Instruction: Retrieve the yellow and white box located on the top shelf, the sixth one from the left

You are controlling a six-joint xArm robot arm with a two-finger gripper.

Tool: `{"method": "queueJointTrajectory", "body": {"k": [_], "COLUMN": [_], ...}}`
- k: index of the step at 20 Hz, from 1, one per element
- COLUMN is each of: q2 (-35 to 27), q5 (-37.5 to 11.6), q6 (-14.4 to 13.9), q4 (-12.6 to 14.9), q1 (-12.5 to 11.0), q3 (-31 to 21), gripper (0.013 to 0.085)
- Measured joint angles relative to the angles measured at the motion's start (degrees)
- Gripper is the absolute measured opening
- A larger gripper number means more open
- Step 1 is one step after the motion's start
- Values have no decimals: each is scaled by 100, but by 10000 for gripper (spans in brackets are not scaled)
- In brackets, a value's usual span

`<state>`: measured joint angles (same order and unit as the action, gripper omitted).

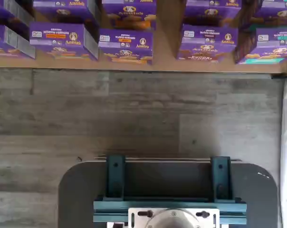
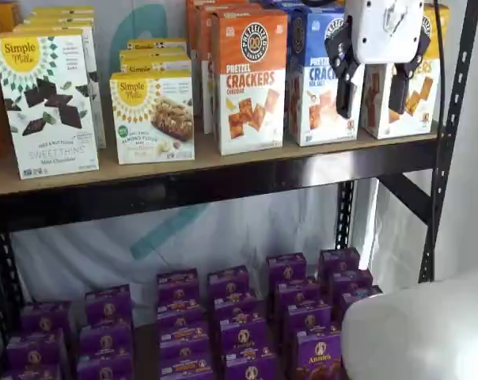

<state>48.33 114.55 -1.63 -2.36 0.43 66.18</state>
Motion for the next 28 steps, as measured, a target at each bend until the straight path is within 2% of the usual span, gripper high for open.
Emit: {"method": "queueJointTrajectory", "body": {"k": [2,6,11,14,17,22,25,28], "q2": [-34,-24,-26,-106,-249,-642,-882,-1094], "q5": [68,52,-67,-257,-524,-1120,-1406,-1628], "q6": [114,148,196,408,801,1690,2036,2277], "q4": [-263,-337,-169,74,273,338,319,246], "q1": [-246,-293,-263,-381,-721,-1613,-1969,-2228], "q3": [25,24,16,18,20,93,177,271], "gripper": [850,850,850,850,850,850,850,850]}}
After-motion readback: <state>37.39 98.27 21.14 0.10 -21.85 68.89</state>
